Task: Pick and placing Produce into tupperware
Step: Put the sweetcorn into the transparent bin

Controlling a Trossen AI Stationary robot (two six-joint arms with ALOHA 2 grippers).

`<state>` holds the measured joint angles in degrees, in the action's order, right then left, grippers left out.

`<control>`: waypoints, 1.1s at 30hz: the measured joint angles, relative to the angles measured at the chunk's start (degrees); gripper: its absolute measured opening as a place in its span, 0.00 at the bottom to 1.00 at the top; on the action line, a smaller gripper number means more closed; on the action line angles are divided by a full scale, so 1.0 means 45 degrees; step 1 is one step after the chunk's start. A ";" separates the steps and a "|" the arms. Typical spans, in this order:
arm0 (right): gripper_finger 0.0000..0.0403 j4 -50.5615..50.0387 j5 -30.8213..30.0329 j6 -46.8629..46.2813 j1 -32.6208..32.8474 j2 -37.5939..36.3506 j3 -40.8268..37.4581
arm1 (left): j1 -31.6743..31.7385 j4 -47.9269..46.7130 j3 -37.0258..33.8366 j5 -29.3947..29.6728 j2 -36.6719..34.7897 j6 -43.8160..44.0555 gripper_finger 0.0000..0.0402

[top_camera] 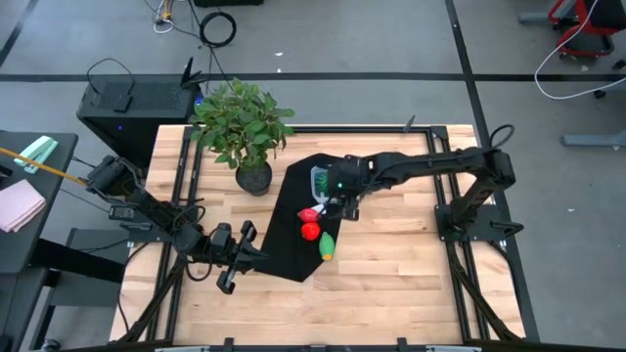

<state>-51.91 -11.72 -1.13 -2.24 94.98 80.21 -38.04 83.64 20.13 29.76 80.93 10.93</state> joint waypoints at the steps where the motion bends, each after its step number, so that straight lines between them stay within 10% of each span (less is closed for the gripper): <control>1: 0.50 0.0012 0.0002 -0.0357 0.0324 0.0000 0.0260 | 0.0000 0.0002 0.0003 0.0000 0.0000 -0.0013 0.05; 18: 0.47 0.1608 -0.2596 -0.9596 0.6305 0.0136 -0.0459 | -0.0002 -0.0562 0.0003 -0.0003 0.0000 0.0061 0.06; 33: 0.58 0.5124 -0.2018 -1.3984 0.5744 0.0141 -0.3461 | -0.0024 -0.1442 0.0003 -0.0005 0.0000 0.0108 0.03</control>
<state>-28.85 -20.80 -64.05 23.61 95.61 64.64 -38.15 77.15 20.14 29.74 80.93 11.42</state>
